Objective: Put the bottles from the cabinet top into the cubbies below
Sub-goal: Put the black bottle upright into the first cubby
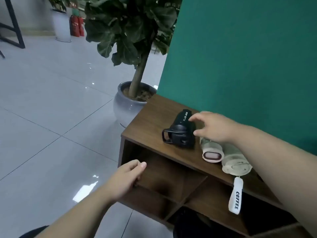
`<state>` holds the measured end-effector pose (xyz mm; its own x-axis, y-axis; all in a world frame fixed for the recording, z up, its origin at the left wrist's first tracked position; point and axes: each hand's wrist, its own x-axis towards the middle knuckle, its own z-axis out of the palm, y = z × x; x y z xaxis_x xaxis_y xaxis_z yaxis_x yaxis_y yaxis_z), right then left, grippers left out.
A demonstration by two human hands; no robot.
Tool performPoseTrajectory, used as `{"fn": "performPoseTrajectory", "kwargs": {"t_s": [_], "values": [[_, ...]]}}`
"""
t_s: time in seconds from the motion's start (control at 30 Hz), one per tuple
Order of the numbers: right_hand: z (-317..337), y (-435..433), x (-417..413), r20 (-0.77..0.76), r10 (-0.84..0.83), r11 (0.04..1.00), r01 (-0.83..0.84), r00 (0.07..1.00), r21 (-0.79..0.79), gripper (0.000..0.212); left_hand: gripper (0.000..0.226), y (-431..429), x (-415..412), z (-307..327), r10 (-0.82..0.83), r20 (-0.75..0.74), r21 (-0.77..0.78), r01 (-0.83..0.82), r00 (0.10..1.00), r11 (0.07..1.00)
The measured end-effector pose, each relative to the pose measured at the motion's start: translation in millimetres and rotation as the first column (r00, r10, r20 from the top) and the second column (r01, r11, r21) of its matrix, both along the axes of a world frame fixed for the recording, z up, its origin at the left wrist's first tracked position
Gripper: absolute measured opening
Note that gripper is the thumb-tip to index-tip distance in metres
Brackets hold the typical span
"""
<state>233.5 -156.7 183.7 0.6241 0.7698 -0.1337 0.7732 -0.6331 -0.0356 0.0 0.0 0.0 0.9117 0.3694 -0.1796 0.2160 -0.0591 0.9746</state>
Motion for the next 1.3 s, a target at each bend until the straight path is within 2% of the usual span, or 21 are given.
{"fn": "performPoseTrajectory", "kwargs": {"t_s": [0.13, 0.23, 0.33, 0.43, 0.63, 0.8, 0.9, 0.97, 1.1, 1.23, 1.3], "values": [[-9.0, 28.0, 26.4, 0.059, 0.075, 0.987, -0.066, 0.995, -0.149, 0.074, 0.032, 12.4, 16.6, -9.9, -0.072, -0.050, 0.166, 0.080, 0.996, 0.983], [-20.5, 40.6, 47.4, 0.100, 0.204, 0.942, -0.168, 0.974, -0.290, 0.092, 0.029, 15.6, 19.3, -17.9, -0.123, -0.138, 0.267, 0.156, 0.983, 0.951], [-29.1, 49.0, 56.6, 0.134, 0.315, 0.871, -0.230, 0.940, -0.435, 0.105, 0.029, 19.5, 21.4, -20.8, -0.137, -0.170, 0.282, 0.181, 0.976, 0.942], [-37.7, 56.3, 58.5, 0.132, 0.392, 0.832, -0.290, 0.910, -0.472, 0.107, 0.029, 23.4, 24.3, -21.8, -0.105, -0.183, 0.313, 0.159, 0.978, 0.936], [-42.6, 58.4, 34.5, 0.149, 0.501, 0.834, -0.429, 0.853, -0.347, 0.079, 0.029, 33.3, 21.0, -24.0, -0.077, -0.203, 0.311, 0.139, 0.976, 0.940], [-46.0, 54.0, -22.9, 0.196, 0.580, 0.807, -0.527, 0.790, -0.265, 0.076, 0.028, 39.5, 10.9, -19.4, -0.034, -0.232, 0.322, 0.109, 0.972, 0.940], [-47.1, 47.2, -64.0, 0.157, 0.608, 0.794, -0.592, 0.779, -0.135, 0.080, 0.025, 42.1, 2.6, -13.6, -0.033, -0.252, 0.317, 0.115, 0.967, 0.941], [-50.5, 38.7, -86.7, 0.128, 0.602, 0.796, -0.605, 0.788, -0.021, 0.083, 0.032, 39.5, -4.1, -5.1, -0.063, -0.268, 0.314, 0.149, 0.962, 0.938], [-75.1, 19.2, -117.6, -0.061, 0.466, 0.870, -0.445, 0.883, 0.213, 0.077, 0.009, 41.6, -8.4, -12.0, -0.119, -0.322, 0.332, 0.230, 0.939, 0.915], [-132.4, 1.7, -127.2, -0.323, 0.314, 0.903, -0.177, 0.893, 0.391, 0.079, 0.043, 46.3, 1.3, -41.1, -0.098, -0.335, 0.345, 0.219, 0.937, 0.913], [-164.2, 0.9, -126.7, -0.447, 0.220, 0.905, -0.011, 0.867, 0.425, 0.077, 0.023, 44.1, 6.7, -56.7, -0.112, -0.380, 0.334, 0.248, 0.918, 0.909]]}}
